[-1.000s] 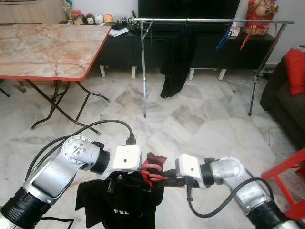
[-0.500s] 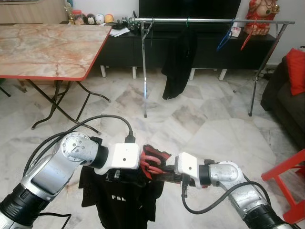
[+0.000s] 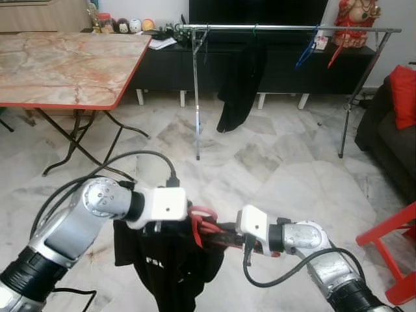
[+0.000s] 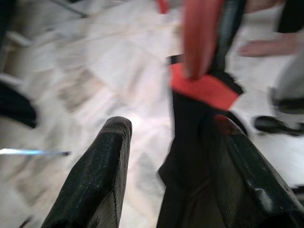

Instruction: Hang hanger

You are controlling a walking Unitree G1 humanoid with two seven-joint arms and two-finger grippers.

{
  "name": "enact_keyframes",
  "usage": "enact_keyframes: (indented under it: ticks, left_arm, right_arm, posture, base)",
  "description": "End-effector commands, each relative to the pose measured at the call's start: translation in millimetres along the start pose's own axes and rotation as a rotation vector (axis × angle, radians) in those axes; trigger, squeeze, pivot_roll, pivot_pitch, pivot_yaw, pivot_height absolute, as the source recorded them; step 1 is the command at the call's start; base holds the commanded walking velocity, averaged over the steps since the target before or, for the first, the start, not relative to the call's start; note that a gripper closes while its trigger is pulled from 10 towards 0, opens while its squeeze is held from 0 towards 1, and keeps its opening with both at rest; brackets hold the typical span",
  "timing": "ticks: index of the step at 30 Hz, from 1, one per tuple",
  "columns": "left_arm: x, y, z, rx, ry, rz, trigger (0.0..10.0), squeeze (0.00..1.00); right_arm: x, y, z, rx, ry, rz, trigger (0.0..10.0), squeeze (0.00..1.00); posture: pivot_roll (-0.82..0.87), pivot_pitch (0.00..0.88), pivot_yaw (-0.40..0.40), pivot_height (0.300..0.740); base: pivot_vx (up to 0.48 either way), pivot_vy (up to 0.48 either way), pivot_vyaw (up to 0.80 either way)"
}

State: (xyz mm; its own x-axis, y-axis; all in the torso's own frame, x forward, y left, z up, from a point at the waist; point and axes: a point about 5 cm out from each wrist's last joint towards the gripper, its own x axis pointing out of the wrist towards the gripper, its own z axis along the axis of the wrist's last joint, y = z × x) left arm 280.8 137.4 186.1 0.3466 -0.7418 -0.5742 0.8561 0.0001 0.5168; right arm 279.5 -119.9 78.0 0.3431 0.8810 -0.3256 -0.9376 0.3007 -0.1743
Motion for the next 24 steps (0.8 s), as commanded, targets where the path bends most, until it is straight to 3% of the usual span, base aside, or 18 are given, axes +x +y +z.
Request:
enact_keyframes:
  ticks: [1, 5, 11, 14, 15, 17, 20, 24]
  left_arm:
    - [-7.3, 8.5, -2, -0.012, 0.005, 0.076, 10.0, 0.0]
    - [-17.1, 5.7, -8, -0.048, -0.005, 0.124, 10.0, 0.0]
    - [-26.0, 17.4, -10, -0.109, -0.028, 0.27, 10.0, 0.0]
    - [-26.4, 21.2, -11, -0.153, -0.053, 0.346, 10.0, 0.0]
    - [-25.3, 25.6, -14, -0.19, -0.064, 0.457, 10.0, 0.0]
    - [-23.3, 26.0, -16, -0.215, -0.063, 0.496, 10.0, 0.0]
    - [-5.9, 15.9, -22, -0.329, -0.077, 0.563, 10.0, 0.0]
    - [5.1, 9.8, -20, -0.407, -0.11, 0.606, 10.0, 0.0]
  right_arm:
    - [-3.9, -8.3, 2, 0.008, -0.043, -0.087, 0.0, 0.0]
    - [-7.5, -13.9, -3, 0.036, -0.039, -0.188, 0.0, 0.0]
    - [-9.8, -27.2, -10, 0.113, -0.045, -0.373, 0.0, 0.0]
    - [-7.5, -28.3, -7, 0.132, -0.071, -0.394, 0.0, 0.0]
    - [-4.5, -30.8, -3, 0.137, -0.093, -0.42, 0.0, 0.0]
    - [-2.5, -31.8, -2, 0.14, -0.1, -0.43, 0.0, 0.0]
    - [8.5, -30.5, 5, 0.137, -0.127, -0.416, 0.0, 0.0]
    - [8.9, -33.4, 7, 0.135, -0.132, -0.421, 0.0, 0.0]
  posture:
    - [0.05, 0.0, -0.05, 0.74]
    - [0.05, 0.0, -0.051, 0.74]
    - [0.04, 0.0, -0.051, 0.74]
    - [0.04, 0.0, -0.046, 0.74]
    - [0.04, 0.0, -0.046, 0.74]
    - [0.04, 0.0, -0.046, 0.74]
    - [0.03, 0.0, -0.049, 0.74]
    - [0.04, 0.0, -0.056, 0.74]
  base:
    - [0.0, 0.0, 0.0]
    - [0.0, 0.0, 0.0]
    - [0.0, 0.0, 0.0]
    - [0.0, 0.0, 0.0]
    - [0.0, 0.0, 0.0]
    - [0.0, 0.0, 0.0]
    - [0.0, 0.0, 0.0]
    - [0.0, 0.0, 0.0]
